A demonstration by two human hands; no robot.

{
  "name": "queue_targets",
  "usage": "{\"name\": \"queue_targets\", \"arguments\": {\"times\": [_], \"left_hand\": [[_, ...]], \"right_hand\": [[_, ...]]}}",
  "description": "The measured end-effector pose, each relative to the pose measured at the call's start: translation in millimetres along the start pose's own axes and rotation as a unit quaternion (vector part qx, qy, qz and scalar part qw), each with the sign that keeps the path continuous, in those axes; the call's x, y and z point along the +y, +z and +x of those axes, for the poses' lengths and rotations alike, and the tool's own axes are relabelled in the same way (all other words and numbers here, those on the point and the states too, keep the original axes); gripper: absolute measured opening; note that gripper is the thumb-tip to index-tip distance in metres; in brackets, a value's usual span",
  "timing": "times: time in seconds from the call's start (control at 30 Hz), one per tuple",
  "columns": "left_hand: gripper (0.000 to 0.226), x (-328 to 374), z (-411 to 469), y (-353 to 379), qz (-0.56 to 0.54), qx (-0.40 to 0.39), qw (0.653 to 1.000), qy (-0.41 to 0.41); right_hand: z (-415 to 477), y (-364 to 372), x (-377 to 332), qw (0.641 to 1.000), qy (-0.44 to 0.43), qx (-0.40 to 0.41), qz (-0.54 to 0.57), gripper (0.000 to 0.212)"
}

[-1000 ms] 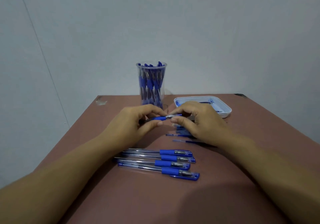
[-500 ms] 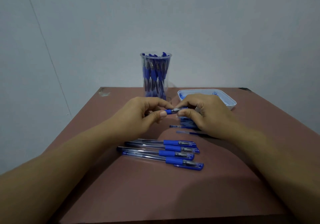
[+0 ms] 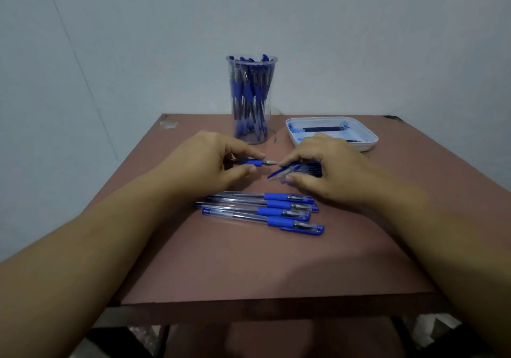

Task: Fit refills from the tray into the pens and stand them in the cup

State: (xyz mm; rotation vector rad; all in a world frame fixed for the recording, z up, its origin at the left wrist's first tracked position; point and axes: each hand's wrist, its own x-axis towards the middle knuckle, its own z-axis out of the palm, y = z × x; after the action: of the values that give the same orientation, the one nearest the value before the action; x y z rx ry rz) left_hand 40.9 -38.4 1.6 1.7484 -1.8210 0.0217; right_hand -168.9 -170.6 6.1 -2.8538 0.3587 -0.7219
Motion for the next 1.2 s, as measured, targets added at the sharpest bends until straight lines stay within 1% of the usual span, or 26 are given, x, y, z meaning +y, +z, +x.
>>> {"name": "queue_targets", "arguments": {"times": [0.13, 0.23, 0.33, 0.4, 0.47, 0.53, 0.57, 0.67, 0.8, 0.9, 1.07, 1.2], "left_hand": [[0.024, 1, 0, -1, 0.037, 0.009, 0.999, 0.002], [0.022, 1, 0, -2, 0.038, 0.008, 0.999, -0.011], [0.021, 1, 0, -1, 0.029, 0.006, 0.999, -0.017], [0.020, 1, 1, 0, 0.024, 0.006, 1.000, -0.018], [0.020, 2, 1, 1, 0.018, 0.005, 1.000, -0.017], [0.020, 3, 1, 2, 0.010, 0.008, 1.000, -0.011], [0.020, 4, 1, 2, 0.004, 0.011, 1.000, -0.007], [0.020, 7, 0, 3, -0.014, 0.017, 1.000, 0.001], [0.017, 7, 1, 5, -0.040, 0.010, 0.999, -0.007], [0.019, 7, 2, 6, -0.047, 0.014, 0.999, -0.003], [0.019, 5, 2, 6, -0.043, 0.019, 0.999, 0.003], [0.017, 3, 2, 7, -0.037, 0.016, 0.999, 0.003]], "right_hand": [[-1, -1, 0, 0.999, 0.026, -0.023, 0.012, 0.021], [-1, -1, 0, 0.998, 0.044, -0.041, 0.017, 0.015], [-2, -2, 1, 0.996, 0.052, -0.076, 0.017, 0.010], [-1, -2, 0, 0.997, 0.051, -0.056, 0.014, 0.015], [0, 0, -4, 0.999, 0.050, 0.006, 0.016, 0.018], [3, 3, -8, 0.997, 0.048, 0.054, 0.025, 0.014], [5, 5, -10, 0.996, 0.047, 0.062, 0.031, 0.012], [9, 11, -11, 0.997, 0.037, 0.053, 0.035, 0.013], [10, 13, -11, 0.996, 0.036, 0.061, 0.054, 0.007], [10, 12, -11, 0.995, 0.037, 0.064, 0.061, 0.011], [10, 11, -12, 0.997, 0.038, 0.059, 0.030, 0.014], [10, 11, -16, 0.998, 0.031, 0.057, 0.000, 0.007]]}}
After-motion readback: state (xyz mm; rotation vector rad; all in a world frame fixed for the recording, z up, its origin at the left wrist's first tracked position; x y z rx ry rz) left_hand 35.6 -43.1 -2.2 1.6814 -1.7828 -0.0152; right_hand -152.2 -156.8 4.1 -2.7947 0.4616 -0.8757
